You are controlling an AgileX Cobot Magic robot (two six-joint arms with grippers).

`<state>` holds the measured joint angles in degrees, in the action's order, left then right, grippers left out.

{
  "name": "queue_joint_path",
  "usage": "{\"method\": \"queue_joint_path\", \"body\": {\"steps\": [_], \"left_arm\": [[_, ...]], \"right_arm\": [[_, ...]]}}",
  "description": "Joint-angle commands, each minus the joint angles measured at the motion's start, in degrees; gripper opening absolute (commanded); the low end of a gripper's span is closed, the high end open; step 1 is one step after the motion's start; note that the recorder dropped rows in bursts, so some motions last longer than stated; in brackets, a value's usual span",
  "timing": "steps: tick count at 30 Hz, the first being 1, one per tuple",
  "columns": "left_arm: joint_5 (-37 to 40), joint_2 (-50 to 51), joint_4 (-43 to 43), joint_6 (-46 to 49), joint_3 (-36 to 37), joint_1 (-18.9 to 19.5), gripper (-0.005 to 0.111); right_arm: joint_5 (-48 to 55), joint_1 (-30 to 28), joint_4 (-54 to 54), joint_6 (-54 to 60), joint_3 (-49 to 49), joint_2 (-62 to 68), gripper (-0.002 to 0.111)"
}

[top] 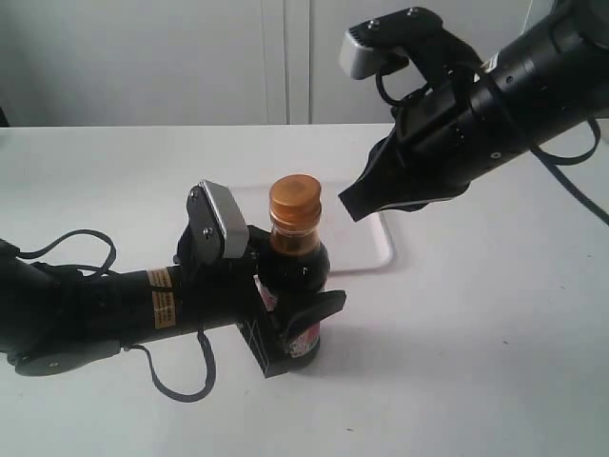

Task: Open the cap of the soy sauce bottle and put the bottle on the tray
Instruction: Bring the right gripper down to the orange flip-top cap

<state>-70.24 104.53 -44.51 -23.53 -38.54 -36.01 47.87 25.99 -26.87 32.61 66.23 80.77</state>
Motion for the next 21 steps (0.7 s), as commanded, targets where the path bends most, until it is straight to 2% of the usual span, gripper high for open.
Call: {"method": "queue_joint_path", "body": {"steps": [1, 21], "left_arm": [[0.28, -0.12, -1.13, 0.24, 0.08, -0.42, 0.000], [0.28, -0.12, -1.25, 1.01, 0.08, -0.42, 0.000]], "right_arm": [[-0.32, 0.29, -0.97, 0.75, 0.53, 0.60, 0.000], [-0.17, 0.29, -4.55, 3.14, 3.62, 3.79, 0.000]]}}
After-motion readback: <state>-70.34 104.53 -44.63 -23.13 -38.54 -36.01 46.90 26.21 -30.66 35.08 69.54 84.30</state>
